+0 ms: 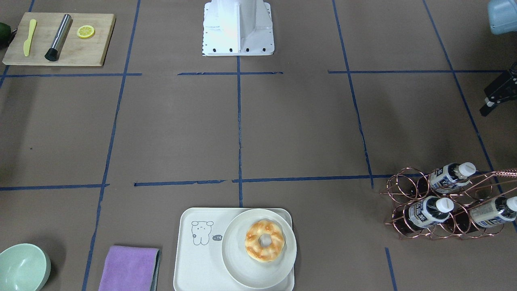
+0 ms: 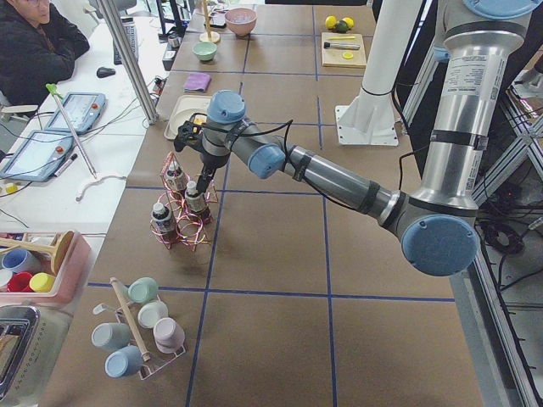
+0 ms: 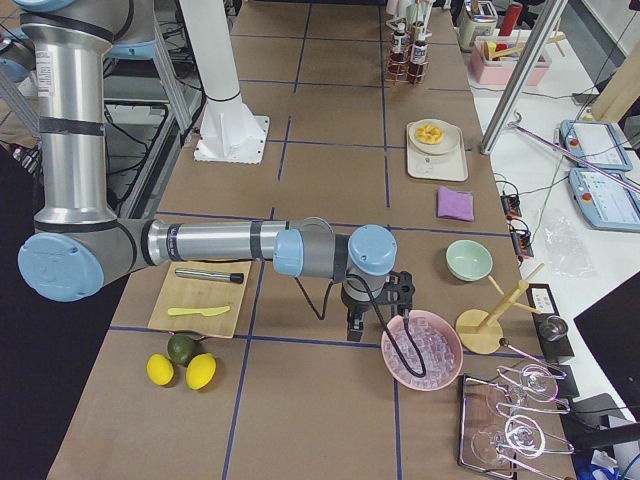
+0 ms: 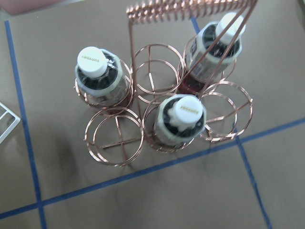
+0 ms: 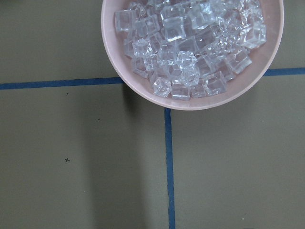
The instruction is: Place tea on tray
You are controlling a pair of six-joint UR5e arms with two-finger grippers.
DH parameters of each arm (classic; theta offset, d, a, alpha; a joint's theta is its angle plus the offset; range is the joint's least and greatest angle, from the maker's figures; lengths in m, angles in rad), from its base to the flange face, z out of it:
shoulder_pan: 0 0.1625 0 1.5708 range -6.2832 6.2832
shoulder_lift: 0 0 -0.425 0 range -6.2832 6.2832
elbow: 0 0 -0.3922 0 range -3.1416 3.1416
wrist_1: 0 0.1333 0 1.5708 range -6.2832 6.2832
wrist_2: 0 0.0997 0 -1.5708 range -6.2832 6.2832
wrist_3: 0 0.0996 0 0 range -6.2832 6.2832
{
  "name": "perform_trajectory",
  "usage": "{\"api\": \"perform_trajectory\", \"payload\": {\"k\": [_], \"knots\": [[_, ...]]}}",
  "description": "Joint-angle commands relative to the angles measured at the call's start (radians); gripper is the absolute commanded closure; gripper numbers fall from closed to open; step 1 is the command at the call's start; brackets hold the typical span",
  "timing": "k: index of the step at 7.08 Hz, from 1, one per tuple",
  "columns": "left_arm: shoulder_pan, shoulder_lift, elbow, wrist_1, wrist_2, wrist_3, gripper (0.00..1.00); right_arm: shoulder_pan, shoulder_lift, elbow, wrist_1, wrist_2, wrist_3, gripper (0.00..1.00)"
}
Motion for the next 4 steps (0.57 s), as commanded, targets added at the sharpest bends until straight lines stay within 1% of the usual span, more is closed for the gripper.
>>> {"api": "perform_trajectory", "payload": {"k": [1,2,3,4], "knots": [[0.151,0.007,0.003,-0.148,0.285,-0.231,0.00,-0.003,0.009,0.013,0.001,-0.006,0.000,0.00],[0.225,0.009,0.007,-0.195,0.426,-0.288,0.00,-0.002,0.009,0.016,0.001,-0.004,0.000,0.00],[0.260,0.010,0.016,-0.221,0.498,-0.305,0.00,-0.002,0.009,0.023,-0.001,-0.001,0.002,0.00],[0.261,0.010,0.051,-0.287,0.523,-0.304,0.00,-0.003,0.009,0.024,-0.001,0.000,0.003,0.00]]}}
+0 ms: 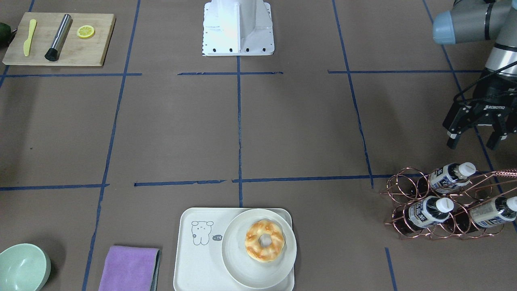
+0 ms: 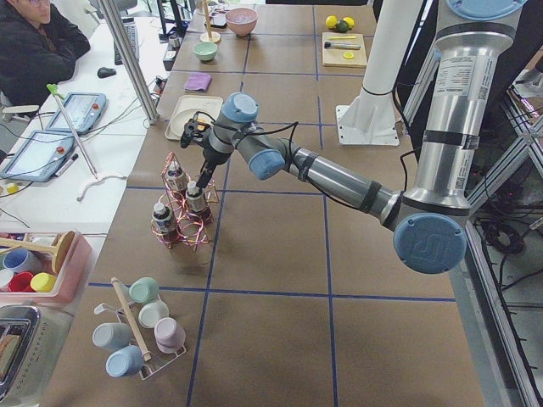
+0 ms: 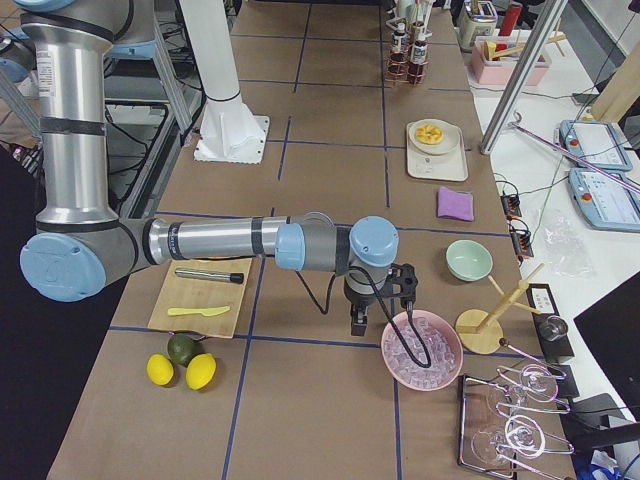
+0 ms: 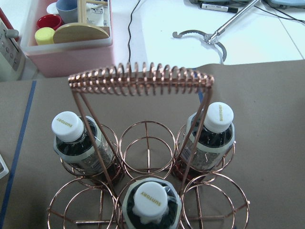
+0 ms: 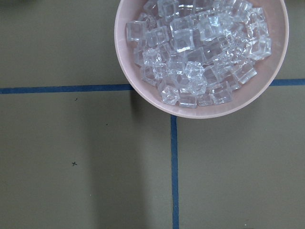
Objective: Place tea on tray
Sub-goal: 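Reach the left gripper into the copper rack and grasp a tea bottle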
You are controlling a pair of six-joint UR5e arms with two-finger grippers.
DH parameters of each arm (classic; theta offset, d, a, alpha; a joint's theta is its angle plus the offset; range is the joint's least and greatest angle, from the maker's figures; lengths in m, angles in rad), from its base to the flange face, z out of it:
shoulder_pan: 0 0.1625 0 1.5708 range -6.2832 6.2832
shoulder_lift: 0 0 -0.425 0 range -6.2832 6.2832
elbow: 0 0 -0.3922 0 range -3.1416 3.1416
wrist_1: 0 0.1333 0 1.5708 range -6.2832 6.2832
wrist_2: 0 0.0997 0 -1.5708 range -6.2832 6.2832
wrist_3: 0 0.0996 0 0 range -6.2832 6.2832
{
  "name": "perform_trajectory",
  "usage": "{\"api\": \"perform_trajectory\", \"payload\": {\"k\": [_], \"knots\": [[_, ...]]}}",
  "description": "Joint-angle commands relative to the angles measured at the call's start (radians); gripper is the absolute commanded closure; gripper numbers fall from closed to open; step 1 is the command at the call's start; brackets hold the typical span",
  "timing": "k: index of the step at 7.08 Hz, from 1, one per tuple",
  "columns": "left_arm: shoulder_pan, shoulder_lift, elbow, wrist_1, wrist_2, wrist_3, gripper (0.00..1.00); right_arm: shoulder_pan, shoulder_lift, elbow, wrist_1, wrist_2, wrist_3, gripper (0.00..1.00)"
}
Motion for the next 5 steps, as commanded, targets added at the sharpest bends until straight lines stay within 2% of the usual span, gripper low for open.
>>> {"api": "perform_trajectory", "payload": {"k": [1,4,5], "knots": [[0.024,0.002,0.077,-0.152,0.066,-0.015,0.01,-0.001,0.001,0.004,-0.001,0.005,0.003,0.00],[0.024,-0.007,0.133,-0.180,0.066,-0.004,0.06,-0.001,0.001,0.005,-0.002,0.008,0.012,0.00],[0.024,-0.004,0.132,-0.180,0.066,-0.004,0.14,-0.001,0.001,0.005,-0.004,0.010,0.012,0.00]]}}
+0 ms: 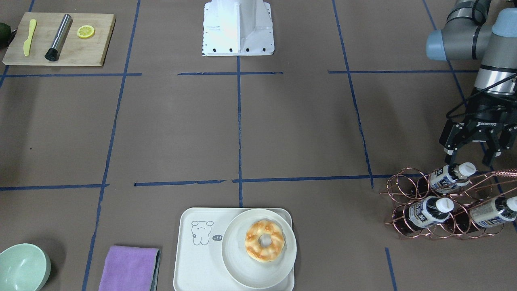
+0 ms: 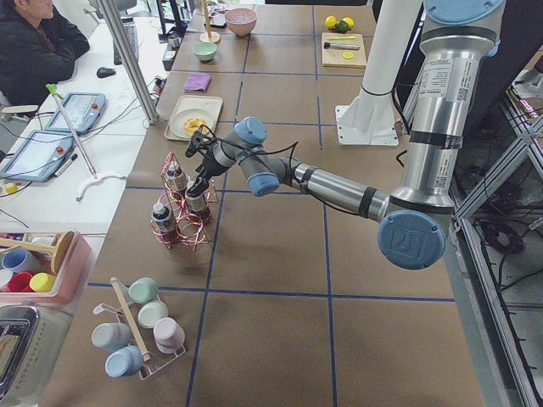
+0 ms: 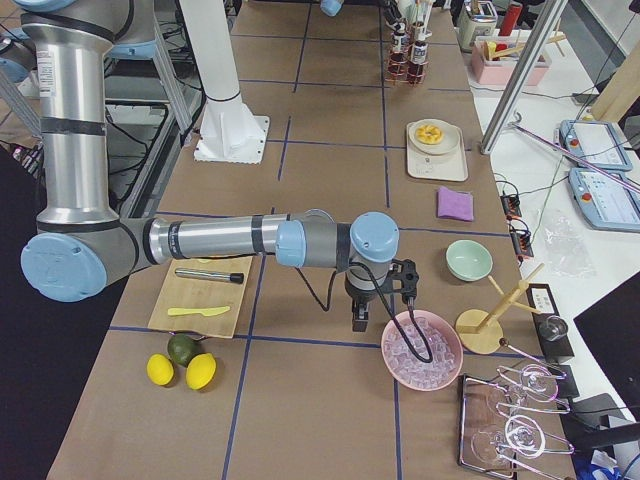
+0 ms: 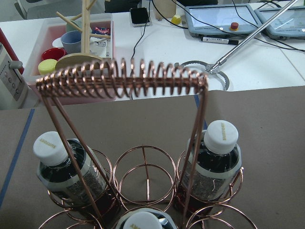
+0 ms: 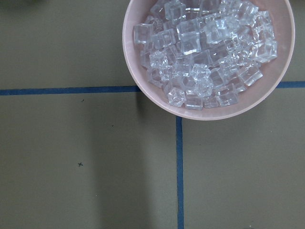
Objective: Place tea on tray
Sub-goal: 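Reach the left gripper into the copper rack and grasp a tea bottle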
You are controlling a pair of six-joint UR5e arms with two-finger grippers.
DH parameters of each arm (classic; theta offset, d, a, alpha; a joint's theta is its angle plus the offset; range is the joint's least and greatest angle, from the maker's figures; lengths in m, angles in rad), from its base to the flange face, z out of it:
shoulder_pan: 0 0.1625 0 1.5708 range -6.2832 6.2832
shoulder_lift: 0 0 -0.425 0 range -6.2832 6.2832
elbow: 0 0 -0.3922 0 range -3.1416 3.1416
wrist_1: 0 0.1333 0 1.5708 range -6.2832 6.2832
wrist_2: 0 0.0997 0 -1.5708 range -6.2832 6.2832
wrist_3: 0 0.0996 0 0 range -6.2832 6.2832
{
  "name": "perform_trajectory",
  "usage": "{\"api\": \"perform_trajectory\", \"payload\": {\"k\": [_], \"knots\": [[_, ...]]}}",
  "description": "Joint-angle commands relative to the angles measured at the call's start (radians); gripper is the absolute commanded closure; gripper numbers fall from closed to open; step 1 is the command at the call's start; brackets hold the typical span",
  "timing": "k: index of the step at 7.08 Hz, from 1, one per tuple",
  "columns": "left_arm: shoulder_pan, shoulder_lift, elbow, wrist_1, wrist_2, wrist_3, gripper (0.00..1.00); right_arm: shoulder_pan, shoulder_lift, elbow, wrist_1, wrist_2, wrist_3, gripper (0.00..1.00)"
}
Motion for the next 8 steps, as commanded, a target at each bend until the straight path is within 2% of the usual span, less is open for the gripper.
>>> {"api": "perform_trajectory", "payload": {"k": [1,2,8], "knots": [[0.000,0.005,0.005,-0.002,0.000,0.000,0.23,0.001,0.000,0.000,-0.002,0.002,0.003,0.00],[0.000,0.007,0.006,-0.002,0.000,0.000,0.29,0.001,0.000,0.000,-0.002,0.003,0.003,0.00],[0.001,-0.007,0.028,-0.004,-0.001,-0.001,0.30,0.001,0.000,0.003,0.000,0.002,0.003,0.00]]}}
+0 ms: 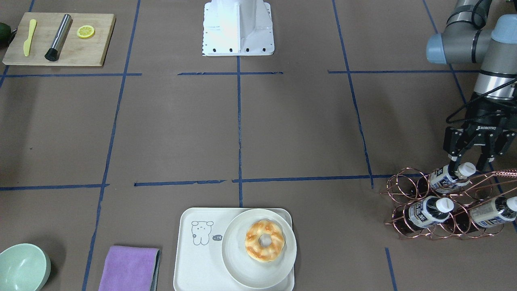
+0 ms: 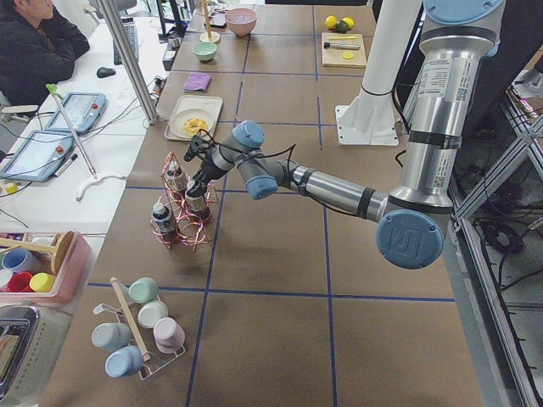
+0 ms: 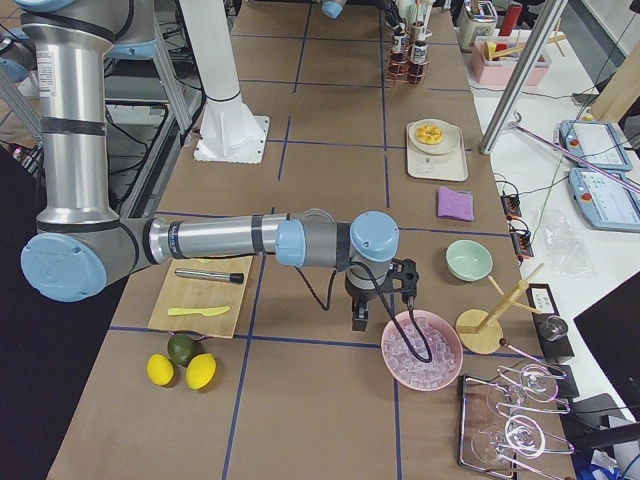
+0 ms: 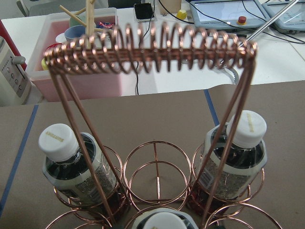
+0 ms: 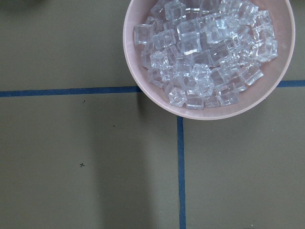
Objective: Place tea on tray
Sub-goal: 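Reach the left gripper into the copper rack and grasp a tea bottle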
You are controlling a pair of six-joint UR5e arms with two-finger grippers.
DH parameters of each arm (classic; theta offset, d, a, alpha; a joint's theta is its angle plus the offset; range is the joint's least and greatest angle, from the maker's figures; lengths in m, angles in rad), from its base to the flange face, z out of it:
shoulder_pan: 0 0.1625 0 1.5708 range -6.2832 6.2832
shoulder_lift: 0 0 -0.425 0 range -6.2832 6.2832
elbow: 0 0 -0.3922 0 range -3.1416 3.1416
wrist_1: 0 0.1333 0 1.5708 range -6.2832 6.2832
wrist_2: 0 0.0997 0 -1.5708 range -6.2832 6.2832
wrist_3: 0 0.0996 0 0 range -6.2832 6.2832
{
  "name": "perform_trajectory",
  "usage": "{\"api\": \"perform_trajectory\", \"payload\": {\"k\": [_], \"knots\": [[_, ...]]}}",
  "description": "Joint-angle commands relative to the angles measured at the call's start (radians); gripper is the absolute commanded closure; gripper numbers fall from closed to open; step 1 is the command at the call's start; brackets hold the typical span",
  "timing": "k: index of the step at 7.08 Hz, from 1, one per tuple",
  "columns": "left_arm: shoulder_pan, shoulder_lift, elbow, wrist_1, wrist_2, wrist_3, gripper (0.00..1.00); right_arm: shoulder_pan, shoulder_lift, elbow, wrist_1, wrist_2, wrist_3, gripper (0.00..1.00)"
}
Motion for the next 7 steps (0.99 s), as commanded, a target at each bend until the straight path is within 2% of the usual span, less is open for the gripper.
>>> {"api": "perform_trajectory", "payload": {"k": [1,2,4,5,7], "knots": [[-0.001,-0.002,0.001,0.000,0.000,-0.003,0.33,0.000,0.000,0.007,-0.001,-0.002,0.000,0.00],[-0.001,-0.002,0.000,0.000,0.000,-0.003,0.50,0.000,0.000,0.013,-0.001,0.000,0.000,0.00],[-0.001,-0.002,-0.008,0.001,-0.008,-0.003,0.95,0.000,0.000,0.014,-0.001,0.000,0.000,0.00],[-0.003,-0.002,-0.020,0.007,-0.009,-0.003,1.00,0.002,-0.001,0.028,-0.002,0.001,0.000,0.00],[-0.026,0.000,-0.030,0.012,-0.011,-0.001,1.00,0.002,-0.009,0.039,-0.002,0.003,0.000,0.00]]}}
